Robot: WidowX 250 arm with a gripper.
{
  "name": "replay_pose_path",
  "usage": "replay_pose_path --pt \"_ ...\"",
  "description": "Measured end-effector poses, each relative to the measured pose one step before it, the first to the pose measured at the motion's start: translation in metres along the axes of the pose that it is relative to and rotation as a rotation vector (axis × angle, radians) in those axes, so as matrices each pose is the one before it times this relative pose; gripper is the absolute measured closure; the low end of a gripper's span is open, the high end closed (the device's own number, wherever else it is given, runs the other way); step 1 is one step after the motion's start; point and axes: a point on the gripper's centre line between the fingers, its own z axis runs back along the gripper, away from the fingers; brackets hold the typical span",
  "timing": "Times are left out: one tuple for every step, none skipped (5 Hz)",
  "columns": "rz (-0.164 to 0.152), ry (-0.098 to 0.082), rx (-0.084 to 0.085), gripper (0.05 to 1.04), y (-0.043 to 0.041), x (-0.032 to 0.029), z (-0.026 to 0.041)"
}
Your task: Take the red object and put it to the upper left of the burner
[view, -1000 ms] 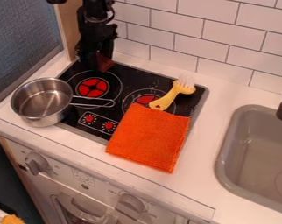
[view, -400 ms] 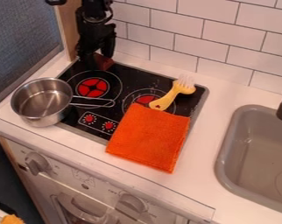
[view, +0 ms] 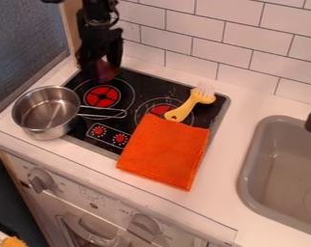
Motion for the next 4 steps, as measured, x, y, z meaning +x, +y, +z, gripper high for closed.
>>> replay_pose_path --pt "-0.0006 -0.0138 -0.0509 0.084 -0.00095 0.00131 0.02346" --pt "0.0059 -0.0055 -0.0524 0.084 -0.00154 -0.00085 0.02405" --pt "-0.0160 -0.0130 -0.0512 0.084 -0.00142 -0.00258 0.02698" --pt "-0.0598 -0.0046 -0.0306 0.084 -0.00103 -0.00532 0.01784"
